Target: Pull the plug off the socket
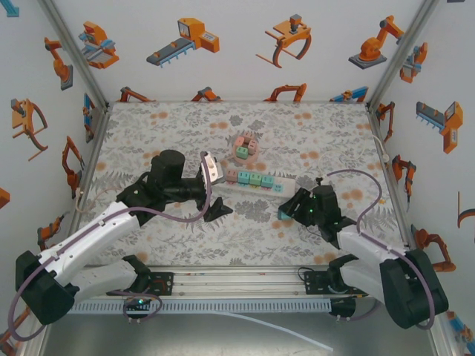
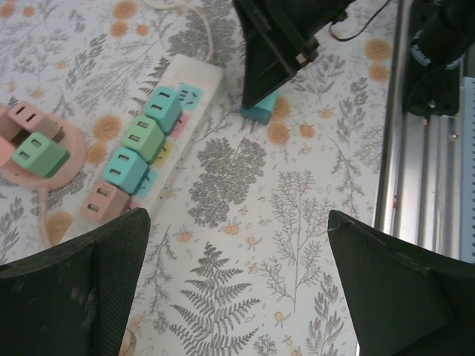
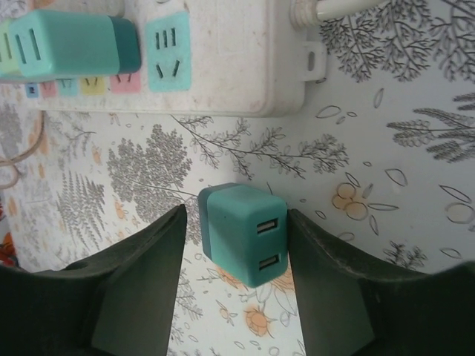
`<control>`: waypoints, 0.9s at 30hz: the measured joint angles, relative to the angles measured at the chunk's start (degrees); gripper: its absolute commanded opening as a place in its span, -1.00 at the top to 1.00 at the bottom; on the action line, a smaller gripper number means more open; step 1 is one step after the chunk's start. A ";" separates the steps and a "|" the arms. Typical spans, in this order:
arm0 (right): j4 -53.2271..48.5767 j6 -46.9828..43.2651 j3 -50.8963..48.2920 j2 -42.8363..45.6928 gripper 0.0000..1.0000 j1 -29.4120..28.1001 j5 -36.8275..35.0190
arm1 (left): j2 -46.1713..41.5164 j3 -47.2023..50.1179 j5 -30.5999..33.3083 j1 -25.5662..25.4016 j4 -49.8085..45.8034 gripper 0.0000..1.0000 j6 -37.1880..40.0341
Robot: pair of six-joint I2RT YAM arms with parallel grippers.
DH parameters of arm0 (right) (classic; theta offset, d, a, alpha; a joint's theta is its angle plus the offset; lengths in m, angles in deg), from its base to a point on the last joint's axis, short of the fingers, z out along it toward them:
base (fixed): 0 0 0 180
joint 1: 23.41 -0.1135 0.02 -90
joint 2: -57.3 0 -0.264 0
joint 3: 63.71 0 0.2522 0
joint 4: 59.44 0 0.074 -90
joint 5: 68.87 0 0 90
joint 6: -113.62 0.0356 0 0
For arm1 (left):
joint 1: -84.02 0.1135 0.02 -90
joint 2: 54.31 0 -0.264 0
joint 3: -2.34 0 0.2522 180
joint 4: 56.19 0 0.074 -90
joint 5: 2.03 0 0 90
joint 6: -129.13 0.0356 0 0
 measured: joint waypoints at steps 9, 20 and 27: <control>-15.02 -18.40 12.63 9.57 -0.19 0.00 -7.34 | -0.70 0.39 12.96 0.00 2.69 -0.94 -2.64; -3.08 -59.14 18.67 10.23 -0.33 0.00 -6.64 | 3.15 0.87 41.75 0.17 10.25 -0.94 -14.40; 1.77 -81.79 18.95 4.31 -0.37 0.00 3.41 | 9.46 0.87 55.43 2.05 11.61 -0.94 -23.08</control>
